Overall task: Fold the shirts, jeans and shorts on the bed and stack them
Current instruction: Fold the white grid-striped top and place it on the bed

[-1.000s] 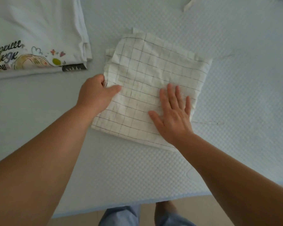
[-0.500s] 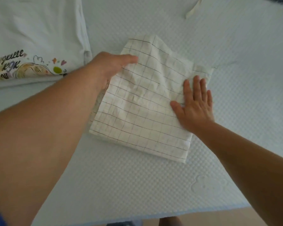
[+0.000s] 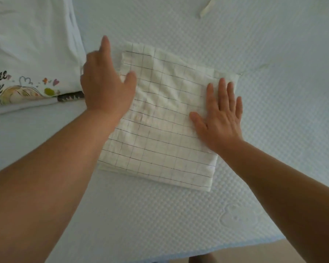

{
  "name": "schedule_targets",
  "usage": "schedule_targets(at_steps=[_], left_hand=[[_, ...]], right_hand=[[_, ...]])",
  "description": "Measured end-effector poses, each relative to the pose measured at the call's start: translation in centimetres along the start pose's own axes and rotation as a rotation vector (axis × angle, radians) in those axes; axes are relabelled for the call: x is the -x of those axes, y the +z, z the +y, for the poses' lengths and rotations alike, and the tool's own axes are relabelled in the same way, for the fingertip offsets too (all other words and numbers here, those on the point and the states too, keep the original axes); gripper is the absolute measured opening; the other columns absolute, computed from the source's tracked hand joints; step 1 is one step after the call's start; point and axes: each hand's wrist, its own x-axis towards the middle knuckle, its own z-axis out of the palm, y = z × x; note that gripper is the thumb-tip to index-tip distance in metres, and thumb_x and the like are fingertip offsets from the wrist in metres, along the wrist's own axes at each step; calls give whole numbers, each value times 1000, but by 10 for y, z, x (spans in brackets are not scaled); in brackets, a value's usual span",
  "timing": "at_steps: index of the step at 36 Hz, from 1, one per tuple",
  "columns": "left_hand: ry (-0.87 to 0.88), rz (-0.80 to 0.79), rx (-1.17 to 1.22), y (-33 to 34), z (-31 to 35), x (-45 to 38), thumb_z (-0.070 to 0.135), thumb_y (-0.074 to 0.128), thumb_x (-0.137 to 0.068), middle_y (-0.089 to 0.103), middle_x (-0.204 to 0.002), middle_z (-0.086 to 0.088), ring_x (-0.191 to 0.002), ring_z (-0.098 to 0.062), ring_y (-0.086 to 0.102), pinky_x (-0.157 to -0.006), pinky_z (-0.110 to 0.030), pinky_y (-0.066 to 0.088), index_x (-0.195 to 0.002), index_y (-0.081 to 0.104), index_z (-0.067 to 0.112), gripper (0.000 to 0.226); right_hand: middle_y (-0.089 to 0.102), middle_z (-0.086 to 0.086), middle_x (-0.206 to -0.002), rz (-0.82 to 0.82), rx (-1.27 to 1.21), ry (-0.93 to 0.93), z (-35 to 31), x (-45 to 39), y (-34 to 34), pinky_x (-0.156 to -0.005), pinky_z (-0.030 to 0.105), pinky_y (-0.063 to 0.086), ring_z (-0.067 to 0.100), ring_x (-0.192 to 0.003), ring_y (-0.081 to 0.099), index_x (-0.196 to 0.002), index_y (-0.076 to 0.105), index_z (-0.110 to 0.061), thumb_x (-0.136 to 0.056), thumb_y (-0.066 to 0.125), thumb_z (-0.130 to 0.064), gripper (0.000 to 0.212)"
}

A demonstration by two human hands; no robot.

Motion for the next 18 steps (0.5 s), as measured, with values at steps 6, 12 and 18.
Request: schedule_targets(at_steps=[6,12,18], left_hand=[[482,-401,-250,31,5,67,61,20,-87,4,-159,-8,-146,-26,-3,-114,-45,-1,-150,9,31,71],[374,-435,-478,59,-26,44,86,9,-70,-20,-156,-4,-142,-22,-21,-109,-49,-17,-146,-12,39,92],[200,-332,-401,47,-11,46,74,14,-79,-9,-158,-9,-144,-23,-14,-109,-51,-14,-150,-2,25,87]], right_hand=[[-14,-3,-157,-81,132,-119,7,-33,-12,-113,38,-16,15,-142,-21,-149,-4,-33,-91,12,-65,68],[-16,-5,-157,-120,172,-107,14,-45,-4,-113,38,-16,15,-142,-20,-148,-7,-37,-86,9,-73,73],[-14,7,-157,-9,106,-62,-5,-14,-10,-114,40,-16,20,-142,-20,-150,-3,-17,-90,17,-65,80]])
